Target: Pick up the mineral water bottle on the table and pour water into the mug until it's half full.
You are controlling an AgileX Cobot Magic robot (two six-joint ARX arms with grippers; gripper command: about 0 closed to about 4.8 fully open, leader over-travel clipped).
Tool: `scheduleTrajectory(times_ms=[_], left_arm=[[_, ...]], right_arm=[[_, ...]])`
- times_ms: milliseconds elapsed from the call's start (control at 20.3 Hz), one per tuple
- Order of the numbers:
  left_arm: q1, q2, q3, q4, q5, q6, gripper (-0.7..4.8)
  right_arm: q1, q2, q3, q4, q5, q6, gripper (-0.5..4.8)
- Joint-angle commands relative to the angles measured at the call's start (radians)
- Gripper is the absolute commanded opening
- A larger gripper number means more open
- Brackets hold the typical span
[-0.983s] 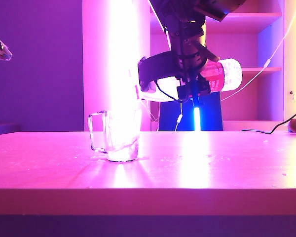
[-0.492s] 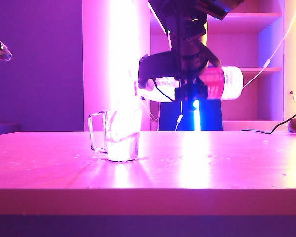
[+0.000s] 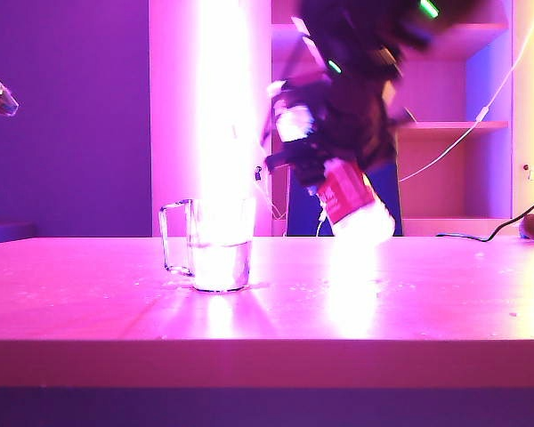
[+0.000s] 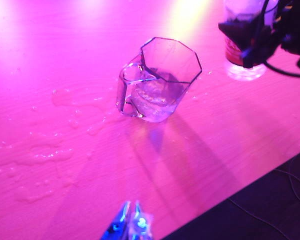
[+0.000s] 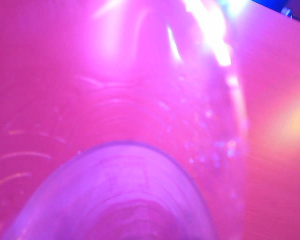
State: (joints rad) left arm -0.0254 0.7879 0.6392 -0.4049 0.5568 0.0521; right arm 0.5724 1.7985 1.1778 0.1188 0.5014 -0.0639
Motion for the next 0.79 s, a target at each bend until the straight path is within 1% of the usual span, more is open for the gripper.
scheduleTrajectory(times_ms=[49, 98, 197, 246, 295, 344, 492, 541, 590, 639, 787], left_arm=[[0.0, -0.002, 0.005, -0.014, 0.002, 0.0, -0.05], [0.0, -0.002, 0.005, -0.026, 0.001, 0.0, -0.05], [0.0, -0.001, 0.005, -0.029, 0.004, 0.0, -0.05], [0.0, -0.001, 0.005, -0.027, 0.004, 0.0, -0.05], [0.0, -0.002, 0.005, -0.028, 0.004, 0.0, -0.05], [0.0, -0.001, 0.005, -0.026, 0.004, 0.0, -0.05], [0.0, -0.002, 0.005, -0.007, 0.005, 0.0, -0.05], [0.0, -0.002, 0.005, -0.002, 0.004, 0.0, -0.05], [-0.001, -0.001, 0.005, 0.015, 0.004, 0.0, -0.05], [0.0, -0.001, 0.005, 0.027, 0.005, 0.0, -0.05], [0.001, -0.013, 0.005, 0.094, 0.0, 0.001, -0.05]], right_arm=[[-0.042, -0.008, -0.145, 0.406, -0.134, 0.153, 2.56], [-0.057, -0.008, -0.203, 0.53, -0.174, 0.197, 2.56], [-0.073, -0.006, -0.282, 0.692, -0.19, 0.222, 2.57], [-0.073, 0.005, -0.306, 0.745, -0.187, 0.221, 2.75], [-0.082, 0.018, -0.327, 0.78, -0.195, 0.221, 3.07], [-0.084, 0.038, -0.335, 0.788, -0.198, 0.221, 3.2], [-0.083, 0.085, -0.34, 0.791, -0.219, 0.221, 3.22], [-0.083, 0.087, -0.34, 0.79, -0.225, 0.221, 3.41], [-0.083, 0.087, -0.341, 0.783, -0.23, 0.22, 4.54], [-0.083, 0.086, -0.341, 0.783, -0.232, 0.22, 4.79], [-0.077, 0.042, -0.352, 0.729, -0.234, 0.22, 4.79]])
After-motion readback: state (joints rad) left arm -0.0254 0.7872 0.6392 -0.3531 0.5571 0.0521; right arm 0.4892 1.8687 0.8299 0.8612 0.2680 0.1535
